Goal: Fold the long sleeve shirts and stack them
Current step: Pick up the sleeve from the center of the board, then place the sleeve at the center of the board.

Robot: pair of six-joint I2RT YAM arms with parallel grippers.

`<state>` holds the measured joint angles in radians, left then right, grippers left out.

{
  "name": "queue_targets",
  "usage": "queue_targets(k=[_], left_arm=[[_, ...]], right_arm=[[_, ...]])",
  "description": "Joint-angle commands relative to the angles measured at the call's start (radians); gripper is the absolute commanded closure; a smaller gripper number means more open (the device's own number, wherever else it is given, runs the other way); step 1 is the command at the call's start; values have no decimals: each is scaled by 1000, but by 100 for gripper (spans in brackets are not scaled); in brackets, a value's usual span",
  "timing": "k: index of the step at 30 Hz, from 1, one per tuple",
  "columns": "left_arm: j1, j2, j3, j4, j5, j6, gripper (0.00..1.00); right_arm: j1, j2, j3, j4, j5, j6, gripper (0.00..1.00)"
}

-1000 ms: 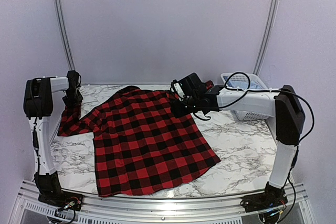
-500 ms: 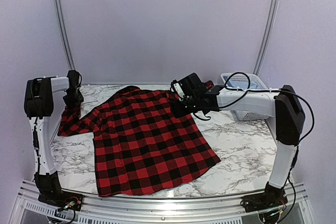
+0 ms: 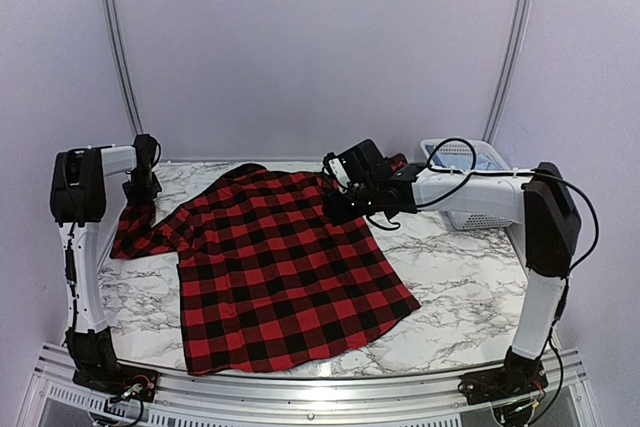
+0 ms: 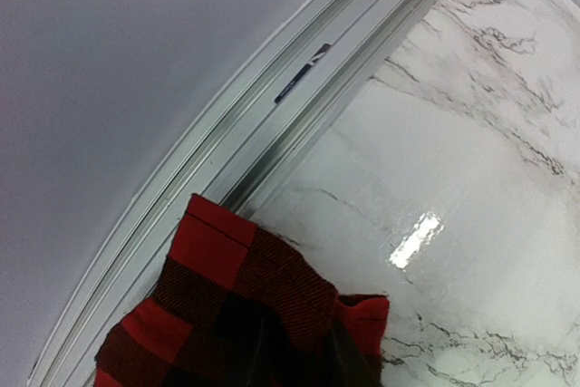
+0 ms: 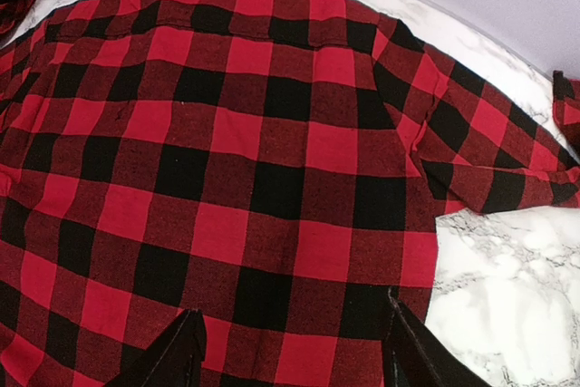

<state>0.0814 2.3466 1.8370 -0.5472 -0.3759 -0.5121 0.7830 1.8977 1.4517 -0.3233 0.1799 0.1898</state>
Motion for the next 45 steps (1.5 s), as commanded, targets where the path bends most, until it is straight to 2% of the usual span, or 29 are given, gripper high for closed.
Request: queue_targets(k=[1, 3, 7, 11, 16, 22, 27, 33, 37, 38, 41, 43, 45], left_arm=[[-6, 39, -19, -53, 88, -21, 89], [-7, 32, -25, -49, 102, -28, 100], [-8, -25, -23, -32, 93, -4, 100], [-19, -160, -26, -5, 82, 53, 100], [-73, -394, -155, 81, 111, 142, 100], [-253, -647, -365, 171, 243, 244, 100], [-443, -786, -517, 223, 401, 268, 100], [-641, -859, -667, 289, 506, 245, 100], [-724, -828, -737, 304, 524, 244, 100], [-741, -816, -756, 307, 527, 237, 97], [-771, -805, -787, 317, 523, 216, 79], [-775, -822, -805, 330, 512, 188, 60], [-775, -850, -814, 330, 471, 161, 54]], right_arm=[[21, 2, 4, 30, -11, 14, 39], [24, 7, 3, 30, -12, 16, 39], [28, 7, 6, 28, -14, 16, 39], [28, -1, 15, 29, -14, 16, 39], [28, -27, -3, 67, -15, 27, 39], [30, -74, -51, 155, -78, 41, 40], [30, -125, -101, 196, -108, 60, 39], [30, -146, -156, 213, -148, 92, 39], [30, -129, -173, 224, -206, 116, 39], [29, -121, -172, 224, -222, 122, 39], [39, -92, -151, 215, -242, 131, 39], [57, -66, -124, 199, -234, 131, 39], [80, -34, -88, 178, -220, 131, 39]])
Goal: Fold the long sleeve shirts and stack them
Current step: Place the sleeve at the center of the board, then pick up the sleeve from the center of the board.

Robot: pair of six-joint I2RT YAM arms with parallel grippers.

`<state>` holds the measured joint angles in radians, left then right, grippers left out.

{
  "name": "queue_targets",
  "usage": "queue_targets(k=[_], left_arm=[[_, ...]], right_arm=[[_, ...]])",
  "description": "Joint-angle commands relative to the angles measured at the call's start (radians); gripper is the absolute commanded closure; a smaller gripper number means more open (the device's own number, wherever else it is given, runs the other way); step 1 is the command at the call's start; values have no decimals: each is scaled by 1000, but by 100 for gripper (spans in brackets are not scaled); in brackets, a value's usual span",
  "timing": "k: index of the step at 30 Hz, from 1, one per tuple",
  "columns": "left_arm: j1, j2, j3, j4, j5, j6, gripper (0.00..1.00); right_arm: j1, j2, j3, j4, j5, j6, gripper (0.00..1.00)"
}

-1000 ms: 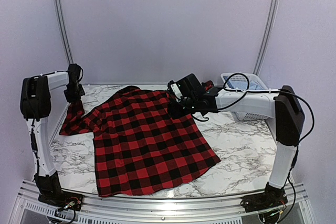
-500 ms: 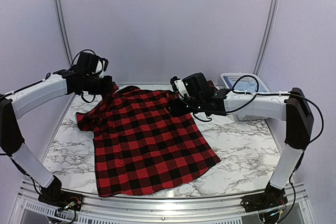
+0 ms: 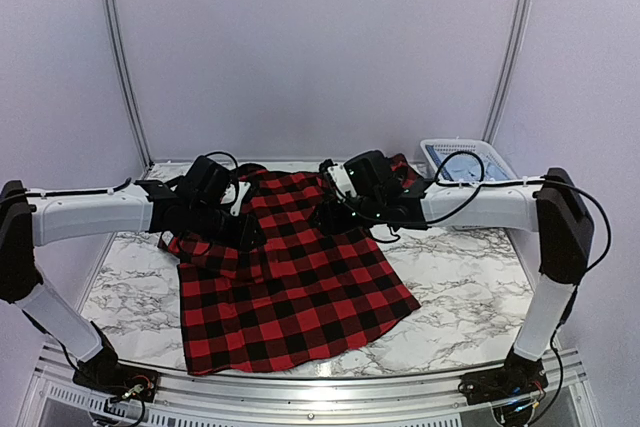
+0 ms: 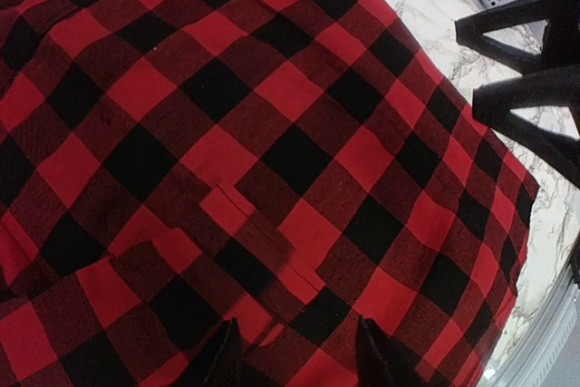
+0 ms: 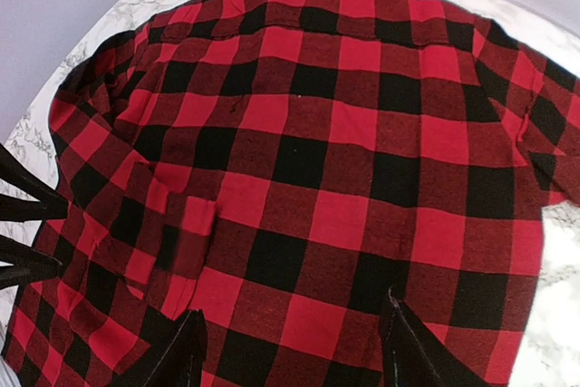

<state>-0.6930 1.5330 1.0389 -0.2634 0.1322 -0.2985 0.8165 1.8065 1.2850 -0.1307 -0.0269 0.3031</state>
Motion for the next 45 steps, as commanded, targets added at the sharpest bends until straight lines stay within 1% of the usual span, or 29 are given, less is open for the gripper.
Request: queue_targets(k=[1, 2, 4, 6, 8, 12, 17, 20, 27, 31, 35, 42, 44, 45], left_arm=[[0, -56, -21, 45, -76, -69, 49], [3, -77, -26, 36, -125, -94, 45], [21, -118, -30, -3, -224, -143, 44], [66, -151, -37, -42, -266, -206, 43], [124, -183, -58, -59, -259, -248, 43], [212, -225, -102, -69, -229, -258, 43], [261, -245, -128, -81, -206, -261, 43], [277, -261, -140, -84, -200, -263, 42], [292, -271, -152, -82, -192, -265, 42], [292, -261, -154, -82, -195, -266, 42], [299, -253, -155, -80, -198, -267, 42], [333, -251, -158, -77, -188, -269, 42], [344, -251, -160, -78, -180, -269, 42], [352, -252, -161, -77, -177, -269, 42]], right_arm=[[61, 77, 104, -31, -3, 18, 39], [74, 105, 131, -51, 12, 16, 39], [101, 151, 183, -80, 22, 16, 39], [120, 196, 235, -92, 50, 26, 39], [135, 249, 286, -99, 51, 32, 39], [157, 363, 407, -133, 68, 15, 40], [165, 502, 568, -208, 72, 5, 41], [188, 546, 625, -251, 121, -7, 41], [196, 583, 656, -298, 188, 21, 42], [204, 597, 659, -308, 180, 30, 42], [211, 607, 660, -276, 137, 30, 44], [208, 658, 737, -276, 74, 33, 49], [208, 664, 751, -281, 71, 36, 52], [207, 667, 759, -285, 73, 39, 57]])
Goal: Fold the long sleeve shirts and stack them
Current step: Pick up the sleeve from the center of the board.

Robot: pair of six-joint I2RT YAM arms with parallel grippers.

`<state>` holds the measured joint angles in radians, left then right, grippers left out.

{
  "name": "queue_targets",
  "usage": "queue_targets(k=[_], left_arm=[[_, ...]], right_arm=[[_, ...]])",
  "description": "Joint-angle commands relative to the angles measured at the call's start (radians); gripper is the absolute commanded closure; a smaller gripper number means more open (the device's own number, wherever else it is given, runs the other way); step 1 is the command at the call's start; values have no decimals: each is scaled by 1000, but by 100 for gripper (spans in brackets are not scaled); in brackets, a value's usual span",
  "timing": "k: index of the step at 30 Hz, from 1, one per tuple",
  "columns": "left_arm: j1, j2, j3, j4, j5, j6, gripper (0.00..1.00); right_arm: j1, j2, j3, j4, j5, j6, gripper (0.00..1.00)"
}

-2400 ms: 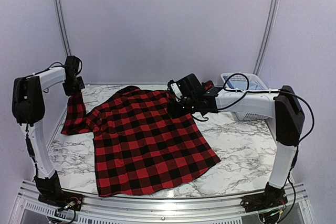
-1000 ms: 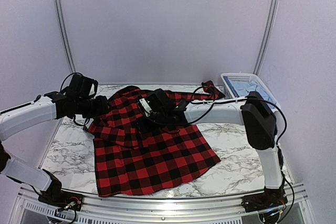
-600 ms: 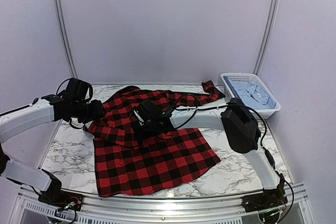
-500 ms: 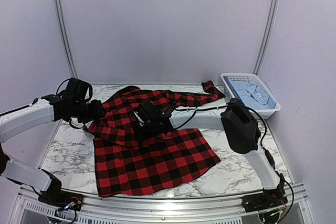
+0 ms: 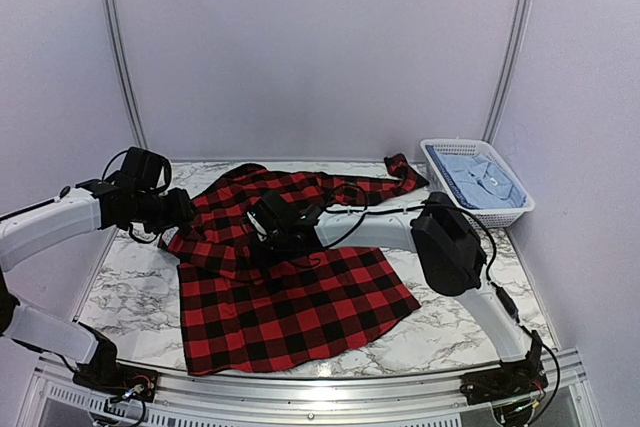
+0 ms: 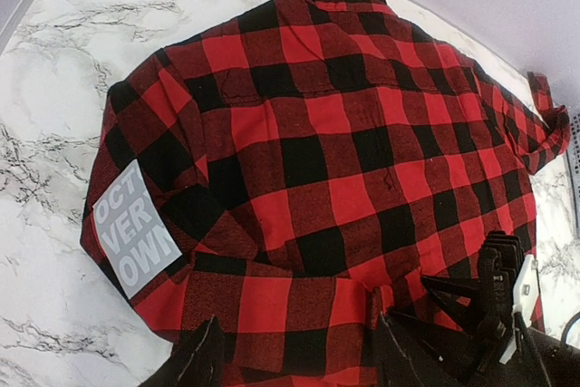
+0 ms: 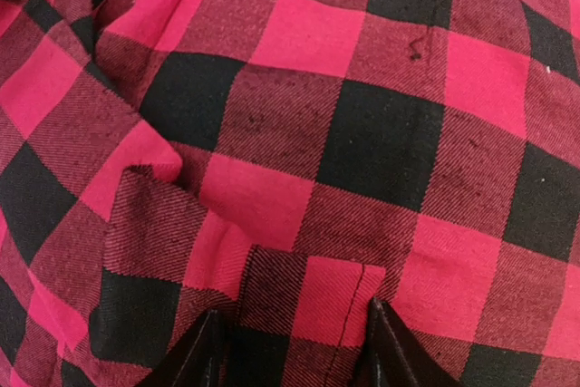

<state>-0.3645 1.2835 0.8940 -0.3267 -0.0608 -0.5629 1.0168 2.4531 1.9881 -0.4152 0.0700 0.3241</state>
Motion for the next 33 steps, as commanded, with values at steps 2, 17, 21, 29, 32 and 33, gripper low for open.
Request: queue_targets(k=[2, 17, 21, 29, 32, 33], left_arm=[[30, -4, -19, -13, 15, -5, 42], [166, 144, 80, 2, -1, -15, 42], [205, 219, 141, 5, -16, -15, 43], [261, 394, 266, 5, -52, -59, 49], [262, 478, 325, 4, -38, -55, 50], [263, 503, 341, 1, -31, -56, 51]], right_arm=[[7, 21, 67, -10, -15, 20, 68], [16, -153, 157, -53, 57, -47, 100], [16, -213, 181, -69, 96, -84, 100], [16, -327, 152, -41, 168, -157, 100], [15, -332, 164, -30, 173, -183, 100], [15, -329, 168, -29, 175, -188, 100]])
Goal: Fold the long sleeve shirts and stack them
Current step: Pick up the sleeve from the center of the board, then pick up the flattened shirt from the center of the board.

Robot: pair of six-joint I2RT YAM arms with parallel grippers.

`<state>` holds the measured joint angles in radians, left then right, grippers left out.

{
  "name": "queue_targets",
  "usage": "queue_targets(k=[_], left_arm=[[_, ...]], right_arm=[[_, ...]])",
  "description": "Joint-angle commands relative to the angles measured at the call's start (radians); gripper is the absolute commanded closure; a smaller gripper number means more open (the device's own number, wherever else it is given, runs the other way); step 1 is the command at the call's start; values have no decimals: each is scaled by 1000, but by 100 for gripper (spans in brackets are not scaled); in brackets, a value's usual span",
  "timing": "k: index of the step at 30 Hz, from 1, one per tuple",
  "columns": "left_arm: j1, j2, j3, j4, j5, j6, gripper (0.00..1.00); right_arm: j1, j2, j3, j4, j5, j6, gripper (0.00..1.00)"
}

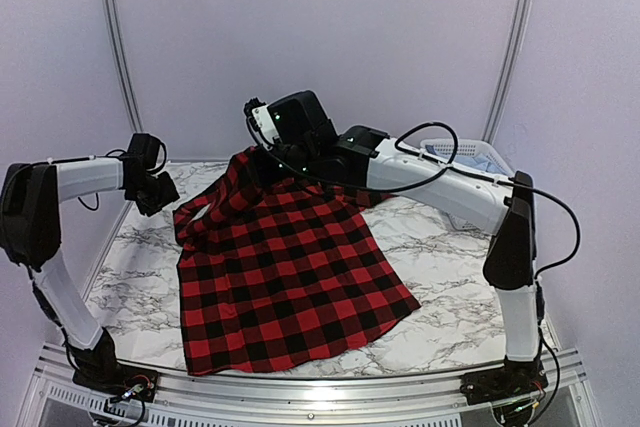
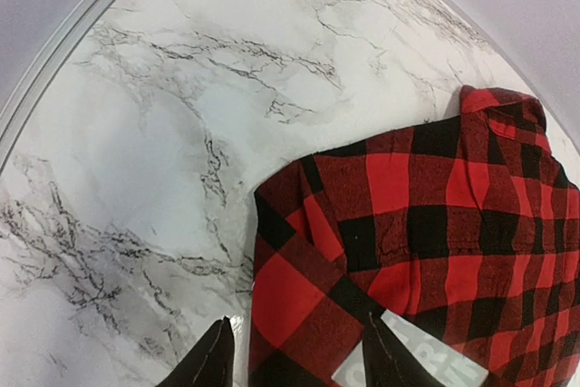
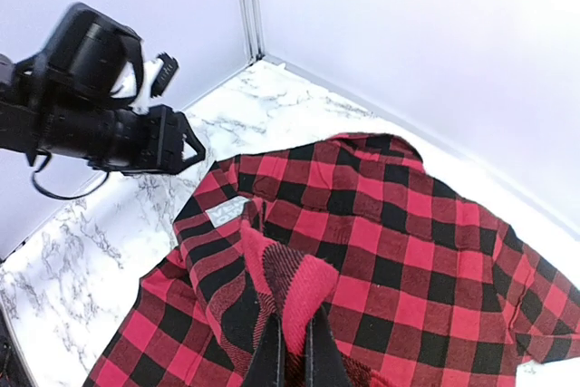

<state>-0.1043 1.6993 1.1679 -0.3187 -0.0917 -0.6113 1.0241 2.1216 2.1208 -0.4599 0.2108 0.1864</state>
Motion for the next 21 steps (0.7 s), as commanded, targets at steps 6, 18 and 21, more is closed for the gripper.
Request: queue_targets(k=[6, 18, 21], left_arm=[[6, 53, 46, 0, 3, -34, 53], [-183, -448, -468, -22, 18, -153, 51], [-303, -597, -580, -85, -9, -265, 52]], right_arm=[[-31, 21, 71, 24, 80, -95, 100], [-148, 101, 181, 137, -1, -165, 100], [-161, 111, 184, 169, -23, -185, 100]])
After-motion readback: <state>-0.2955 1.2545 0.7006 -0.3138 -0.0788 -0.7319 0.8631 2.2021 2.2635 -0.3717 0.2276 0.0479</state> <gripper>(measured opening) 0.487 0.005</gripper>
